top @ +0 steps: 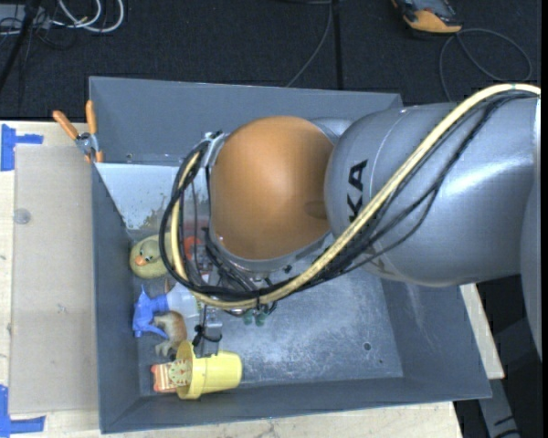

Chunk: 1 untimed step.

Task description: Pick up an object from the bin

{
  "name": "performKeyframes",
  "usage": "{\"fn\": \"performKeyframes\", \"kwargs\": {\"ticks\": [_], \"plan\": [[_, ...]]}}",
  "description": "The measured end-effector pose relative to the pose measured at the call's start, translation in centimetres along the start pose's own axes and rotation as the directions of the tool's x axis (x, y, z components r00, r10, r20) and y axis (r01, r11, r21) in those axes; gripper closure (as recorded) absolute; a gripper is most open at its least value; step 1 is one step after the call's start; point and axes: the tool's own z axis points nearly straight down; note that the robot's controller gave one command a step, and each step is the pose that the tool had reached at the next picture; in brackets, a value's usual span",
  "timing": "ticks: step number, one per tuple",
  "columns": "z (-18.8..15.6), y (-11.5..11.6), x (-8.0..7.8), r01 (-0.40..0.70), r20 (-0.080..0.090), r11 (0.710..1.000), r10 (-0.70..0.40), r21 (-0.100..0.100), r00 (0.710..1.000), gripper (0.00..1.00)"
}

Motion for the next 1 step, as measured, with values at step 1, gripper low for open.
{"fn": "performKeyframes", "kwargs": {"ticks": [1], "plan": [[-0.47,-0.13,-0.18,-0.004,0.008,1.0,0.004,-0.002,1.0,0.0]]}}
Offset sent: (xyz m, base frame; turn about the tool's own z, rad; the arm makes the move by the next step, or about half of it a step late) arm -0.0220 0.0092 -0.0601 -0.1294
